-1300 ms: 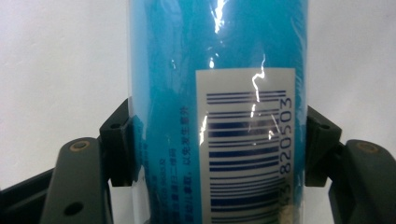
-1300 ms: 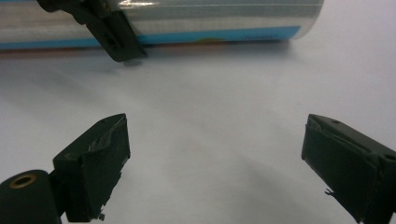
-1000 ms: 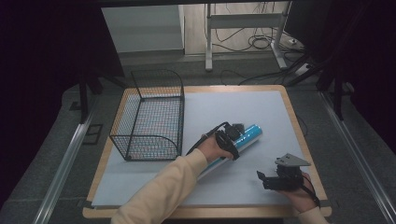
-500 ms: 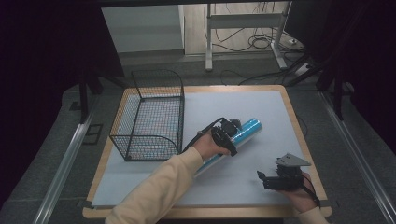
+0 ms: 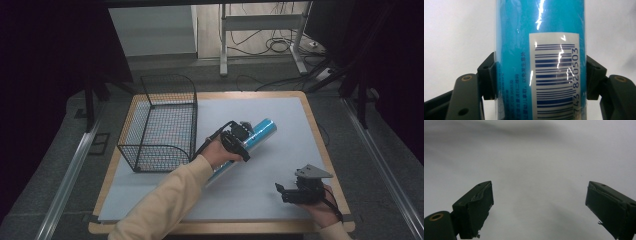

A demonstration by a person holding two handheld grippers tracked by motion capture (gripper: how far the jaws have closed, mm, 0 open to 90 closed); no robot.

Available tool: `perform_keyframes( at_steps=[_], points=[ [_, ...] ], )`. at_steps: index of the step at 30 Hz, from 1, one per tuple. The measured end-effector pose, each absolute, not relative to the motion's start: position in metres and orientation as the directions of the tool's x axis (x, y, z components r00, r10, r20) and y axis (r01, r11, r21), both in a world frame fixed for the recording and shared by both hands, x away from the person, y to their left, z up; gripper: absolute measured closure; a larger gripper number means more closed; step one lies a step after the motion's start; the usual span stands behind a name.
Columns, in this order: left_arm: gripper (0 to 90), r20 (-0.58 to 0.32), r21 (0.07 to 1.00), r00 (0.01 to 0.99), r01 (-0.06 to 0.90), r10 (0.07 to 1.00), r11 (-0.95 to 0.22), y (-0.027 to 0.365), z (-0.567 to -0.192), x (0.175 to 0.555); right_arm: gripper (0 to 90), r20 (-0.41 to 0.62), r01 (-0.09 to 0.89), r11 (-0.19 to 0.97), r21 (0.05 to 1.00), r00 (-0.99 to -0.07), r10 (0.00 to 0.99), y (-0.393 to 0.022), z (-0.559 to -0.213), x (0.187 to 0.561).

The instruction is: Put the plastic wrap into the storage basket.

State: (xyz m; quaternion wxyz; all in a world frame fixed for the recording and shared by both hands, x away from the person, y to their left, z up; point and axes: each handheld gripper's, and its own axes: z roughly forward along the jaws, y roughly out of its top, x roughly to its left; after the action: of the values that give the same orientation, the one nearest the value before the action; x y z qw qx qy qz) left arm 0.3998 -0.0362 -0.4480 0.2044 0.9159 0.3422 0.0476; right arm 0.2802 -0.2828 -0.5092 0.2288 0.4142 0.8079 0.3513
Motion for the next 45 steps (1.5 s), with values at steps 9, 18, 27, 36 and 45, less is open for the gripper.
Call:
perform_keyframes(
  at_steps=[9, 18, 27, 36, 45],
  points=[
    [31.6, -0.046, 0.422, 0.75, 0.614, 0.66, -0.667, -0.025, -0.439, 0.401, 8.0, -0.077, 0.511, 0.41, 0.756, -0.552, 0.83, -0.283, -0.51, 0.28],
    [31.6, -0.052, 0.48, 0.732, 0.615, 0.68, -0.626, -0.013, -0.423, 0.399, 8.0, -0.079, 0.512, 0.41, 0.755, -0.55, 0.831, -0.283, -0.51, 0.281],
    [31.6, -0.051, 0.508, 0.719, 0.616, 0.693, -0.602, -0.005, -0.411, 0.398, 8.0, -0.079, 0.512, 0.413, 0.753, -0.553, 0.829, -0.282, -0.51, 0.28],
    [31.6, -0.059, 0.534, 0.723, 0.605, 0.688, -0.591, 0.002, -0.401, 0.398, 8.0, -0.079, 0.514, 0.411, 0.753, -0.55, 0.832, -0.282, -0.51, 0.28],
    [31.7, -0.037, 0.539, 0.717, 0.6, 0.696, -0.591, 0.006, -0.39, 0.402, 8.0, -0.082, 0.515, 0.413, 0.751, -0.548, 0.833, -0.283, -0.51, 0.281]
  ],
)
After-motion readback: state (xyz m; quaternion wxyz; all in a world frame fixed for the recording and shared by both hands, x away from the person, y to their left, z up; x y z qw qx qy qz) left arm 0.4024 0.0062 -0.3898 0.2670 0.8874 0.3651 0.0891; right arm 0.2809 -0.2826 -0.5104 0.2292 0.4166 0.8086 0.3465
